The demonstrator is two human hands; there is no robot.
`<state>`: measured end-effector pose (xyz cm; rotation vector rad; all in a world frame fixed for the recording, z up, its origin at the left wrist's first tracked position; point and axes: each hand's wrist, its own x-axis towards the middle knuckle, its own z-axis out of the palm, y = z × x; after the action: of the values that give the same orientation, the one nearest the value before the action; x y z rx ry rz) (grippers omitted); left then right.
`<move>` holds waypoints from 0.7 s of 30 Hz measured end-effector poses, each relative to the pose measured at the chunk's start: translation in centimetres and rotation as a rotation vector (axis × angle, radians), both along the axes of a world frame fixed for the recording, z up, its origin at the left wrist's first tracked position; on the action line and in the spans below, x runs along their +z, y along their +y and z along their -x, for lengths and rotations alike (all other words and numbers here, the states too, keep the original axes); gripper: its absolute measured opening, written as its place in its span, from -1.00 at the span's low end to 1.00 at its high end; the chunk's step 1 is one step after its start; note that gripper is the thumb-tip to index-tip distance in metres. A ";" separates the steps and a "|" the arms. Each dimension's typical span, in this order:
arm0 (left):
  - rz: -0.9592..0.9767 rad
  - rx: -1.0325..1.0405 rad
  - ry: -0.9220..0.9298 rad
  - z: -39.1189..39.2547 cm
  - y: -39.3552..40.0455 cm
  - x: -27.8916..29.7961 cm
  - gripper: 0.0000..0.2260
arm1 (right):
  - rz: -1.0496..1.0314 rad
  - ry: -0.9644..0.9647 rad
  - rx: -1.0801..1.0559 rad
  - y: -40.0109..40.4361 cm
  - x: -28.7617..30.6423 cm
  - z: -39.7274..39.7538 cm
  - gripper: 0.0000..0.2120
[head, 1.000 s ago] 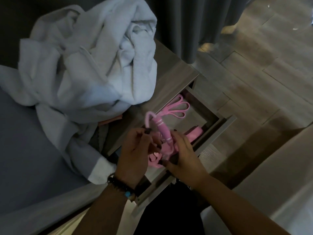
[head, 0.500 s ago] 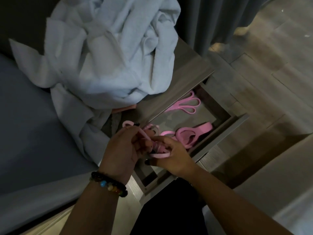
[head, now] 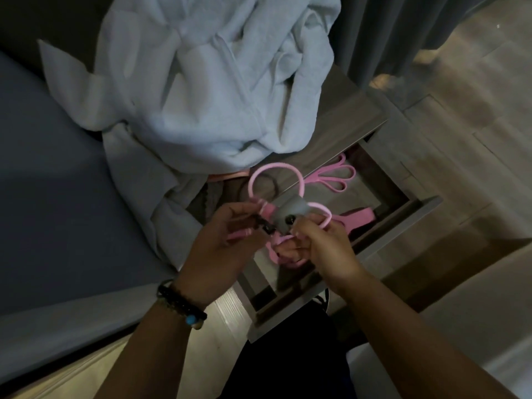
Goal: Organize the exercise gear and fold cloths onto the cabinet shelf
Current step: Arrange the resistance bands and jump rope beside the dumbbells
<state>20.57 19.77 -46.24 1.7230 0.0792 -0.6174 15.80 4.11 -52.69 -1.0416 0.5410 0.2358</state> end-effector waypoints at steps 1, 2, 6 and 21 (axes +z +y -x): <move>-0.031 -0.043 -0.009 0.1 -0.1 -0.4 -0.72 | 0.003 0.019 0.018 -0.1 0.2 -0.1 -0.90; -0.052 -0.068 -0.003 0.1 -0.1 -0.7 -0.69 | 0.013 0.036 0.035 -0.1 0.1 0.0 -0.87; -0.191 -0.152 0.008 0.2 -0.5 -1.6 -0.78 | 0.031 0.070 0.077 0.6 -0.6 0.3 -0.69; -0.231 0.070 0.121 1.7 0.3 -3.7 -0.91 | 1.522 0.472 1.051 -7.9 -12.6 -2.5 -0.12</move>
<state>18.84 20.11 -49.95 1.8955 0.3053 -0.6805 18.31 -3.80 -65.27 -2.7680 0.5028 1.1173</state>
